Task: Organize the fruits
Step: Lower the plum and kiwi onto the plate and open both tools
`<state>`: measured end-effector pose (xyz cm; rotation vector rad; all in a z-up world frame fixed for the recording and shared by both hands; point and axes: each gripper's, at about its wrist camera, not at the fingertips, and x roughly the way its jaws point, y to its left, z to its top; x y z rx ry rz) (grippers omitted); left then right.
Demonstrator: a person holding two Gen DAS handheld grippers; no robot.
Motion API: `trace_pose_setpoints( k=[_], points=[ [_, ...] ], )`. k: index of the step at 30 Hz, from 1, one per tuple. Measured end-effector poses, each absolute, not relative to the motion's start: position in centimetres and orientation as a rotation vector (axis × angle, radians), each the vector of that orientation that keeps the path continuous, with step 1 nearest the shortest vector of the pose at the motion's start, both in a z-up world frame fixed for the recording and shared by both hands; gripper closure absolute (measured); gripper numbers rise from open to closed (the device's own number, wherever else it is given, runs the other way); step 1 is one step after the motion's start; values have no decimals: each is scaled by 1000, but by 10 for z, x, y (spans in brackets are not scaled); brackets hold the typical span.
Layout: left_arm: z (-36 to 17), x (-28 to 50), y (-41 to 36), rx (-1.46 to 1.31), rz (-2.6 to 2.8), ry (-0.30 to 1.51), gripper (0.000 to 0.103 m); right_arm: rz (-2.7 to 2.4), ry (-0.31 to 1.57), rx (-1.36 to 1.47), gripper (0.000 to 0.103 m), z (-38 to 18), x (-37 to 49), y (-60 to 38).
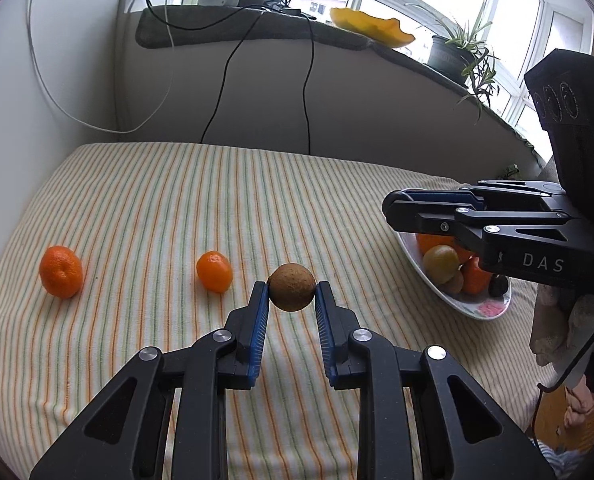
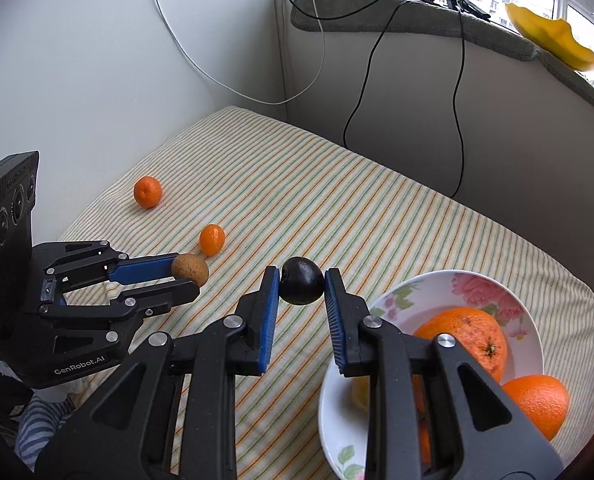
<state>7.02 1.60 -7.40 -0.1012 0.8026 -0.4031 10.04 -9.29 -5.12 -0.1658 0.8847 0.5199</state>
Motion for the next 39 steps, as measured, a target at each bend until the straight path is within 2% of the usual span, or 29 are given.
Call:
trace_pose_setpoints(
  k=[18,39],
  points=[
    [-61,89,-53,-110,-533,785,81,361,883,-103,79,-27,111,-194],
    [-67,108,-89,-80,-575,814,81,312,944,-43,79,-41,129,-226]
  ],
)
